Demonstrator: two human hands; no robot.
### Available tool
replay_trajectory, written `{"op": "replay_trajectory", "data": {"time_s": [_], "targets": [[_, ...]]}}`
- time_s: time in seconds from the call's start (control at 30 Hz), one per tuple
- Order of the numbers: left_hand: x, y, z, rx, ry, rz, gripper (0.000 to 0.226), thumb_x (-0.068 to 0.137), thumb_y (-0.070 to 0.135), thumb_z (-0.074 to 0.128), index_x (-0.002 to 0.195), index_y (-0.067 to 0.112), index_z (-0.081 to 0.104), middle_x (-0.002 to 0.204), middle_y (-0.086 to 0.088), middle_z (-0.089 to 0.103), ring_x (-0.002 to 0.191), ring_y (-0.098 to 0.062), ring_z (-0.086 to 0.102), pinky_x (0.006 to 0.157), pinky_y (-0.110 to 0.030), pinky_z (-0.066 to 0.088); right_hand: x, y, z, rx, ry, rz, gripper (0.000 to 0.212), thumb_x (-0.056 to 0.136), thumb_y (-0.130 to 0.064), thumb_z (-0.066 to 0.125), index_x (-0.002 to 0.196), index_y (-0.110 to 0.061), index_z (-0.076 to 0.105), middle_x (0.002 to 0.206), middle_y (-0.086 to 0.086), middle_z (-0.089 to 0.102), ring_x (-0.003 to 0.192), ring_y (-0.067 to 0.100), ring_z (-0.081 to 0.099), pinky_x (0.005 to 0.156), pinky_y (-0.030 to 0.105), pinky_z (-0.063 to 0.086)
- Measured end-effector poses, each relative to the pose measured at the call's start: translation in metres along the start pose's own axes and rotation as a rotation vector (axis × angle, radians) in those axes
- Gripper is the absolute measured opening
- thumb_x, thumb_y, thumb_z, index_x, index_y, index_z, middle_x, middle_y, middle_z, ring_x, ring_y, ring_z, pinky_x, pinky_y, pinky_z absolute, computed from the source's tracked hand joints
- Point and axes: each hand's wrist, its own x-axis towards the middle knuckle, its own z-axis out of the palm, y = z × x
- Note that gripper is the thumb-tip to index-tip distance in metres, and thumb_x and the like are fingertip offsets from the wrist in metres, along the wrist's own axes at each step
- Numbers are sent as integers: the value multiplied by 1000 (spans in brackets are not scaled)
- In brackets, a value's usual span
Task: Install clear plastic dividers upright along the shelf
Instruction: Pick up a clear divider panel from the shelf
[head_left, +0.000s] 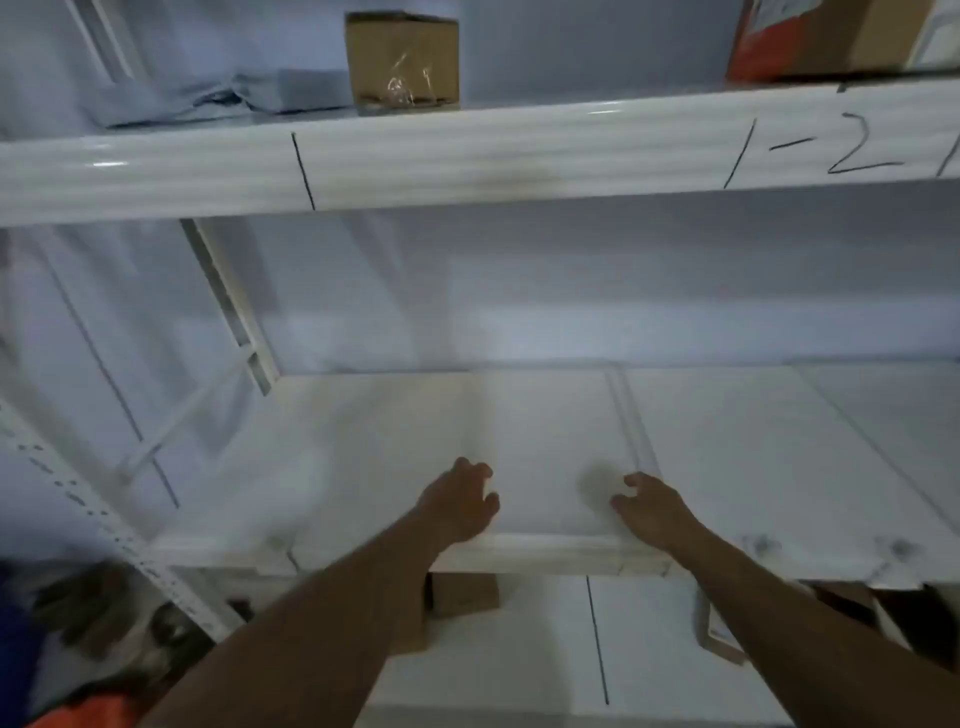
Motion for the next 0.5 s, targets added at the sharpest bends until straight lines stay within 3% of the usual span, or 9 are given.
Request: {"op": "replay_trajectory", "data": {"time_s": [0.13, 0.33, 0.43, 0.5], "targets": [[12, -9, 37, 121, -165, -114, 74, 90, 55, 44, 148, 17, 16, 158, -16, 9, 142, -35, 21, 114, -45, 26, 13, 20, 13, 61, 55, 105, 56, 90, -24, 53, 143, -9, 42, 147, 12, 46, 132, 28, 46, 106, 32, 35], [23, -20, 60, 135, -79, -86, 98, 73, 81, 39, 147, 21, 16, 159, -15, 3, 145, -33, 9, 118, -45, 16, 30, 14, 11, -64, 167, 160, 50, 88, -26, 54, 137, -15, 50, 139, 7, 53, 127, 30, 46, 103, 36, 36], [17, -28, 70, 129, -52, -52, 124, 51, 95, 19, 149, 21, 10, 160, -15, -4, 147, -32, 1, 119, -43, 10, 37, 14, 13, -84, 191, 196, 49, 88, -28, 53, 135, -17, 51, 139, 7, 52, 126, 33, 44, 102, 39, 35], [15, -32, 75, 121, 1, -31, 128, 48, 97, 10, 150, 20, 10, 160, -14, -5, 148, -31, 0, 119, -42, 9, 42, 12, 15, -78, 223, 226, 45, 87, -29, 53, 131, -19, 54, 135, 9, 55, 123, 35, 45, 99, 39, 36]]}}
